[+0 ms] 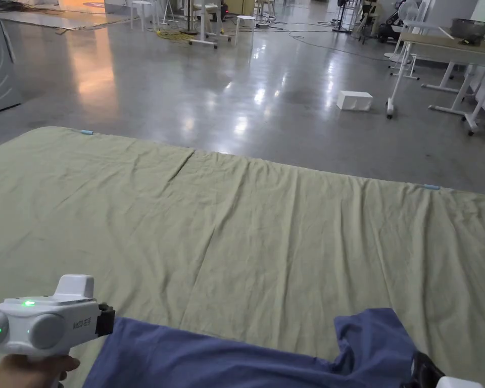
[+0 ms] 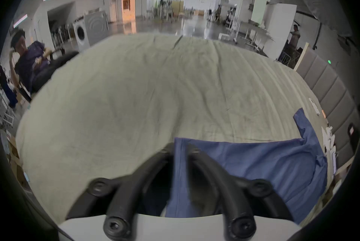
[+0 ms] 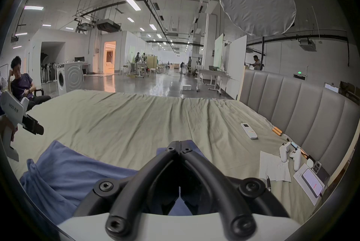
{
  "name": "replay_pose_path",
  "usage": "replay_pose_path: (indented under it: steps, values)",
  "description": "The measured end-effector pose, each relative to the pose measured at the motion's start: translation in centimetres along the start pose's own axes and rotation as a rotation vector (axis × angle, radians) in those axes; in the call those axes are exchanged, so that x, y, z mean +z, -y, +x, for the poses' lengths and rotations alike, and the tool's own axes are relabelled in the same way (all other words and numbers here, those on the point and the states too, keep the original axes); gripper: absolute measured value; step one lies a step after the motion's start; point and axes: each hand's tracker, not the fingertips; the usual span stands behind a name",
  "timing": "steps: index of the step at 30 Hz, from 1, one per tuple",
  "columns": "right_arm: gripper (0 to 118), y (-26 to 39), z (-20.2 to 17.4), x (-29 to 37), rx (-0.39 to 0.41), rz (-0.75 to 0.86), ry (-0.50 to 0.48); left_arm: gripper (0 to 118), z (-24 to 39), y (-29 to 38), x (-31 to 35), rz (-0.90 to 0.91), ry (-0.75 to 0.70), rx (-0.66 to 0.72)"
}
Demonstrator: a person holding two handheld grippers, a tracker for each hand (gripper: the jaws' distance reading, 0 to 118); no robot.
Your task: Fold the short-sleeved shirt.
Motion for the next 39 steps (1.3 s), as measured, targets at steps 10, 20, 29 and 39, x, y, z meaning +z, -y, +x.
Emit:
replay_pose_path:
  steps: [10,20,29,39]
  values:
    - [0,2.4,0.4,-1.4,0.013,-0.099,0.033,73,0.5,-0.6,-7.6,-0.155,-0.054,-0.057]
    - [0,3.5,2.5,-2.5,-0.024,-0.181,0.052,12,3.6,0.4,-7.9,-0.159,-0.066,-0.279]
    - [7,3.1,7.2,-9.8,-0.071,-0.434,0.009,6,3.2,0.1,-5.4,-0.13,-0.034,-0.217]
    - [85,5.1,10.3,-21.2,-0.006,-0.725,-0.029,6,3.7,1.0,-1.3,-0.059,-0.015,-0.173]
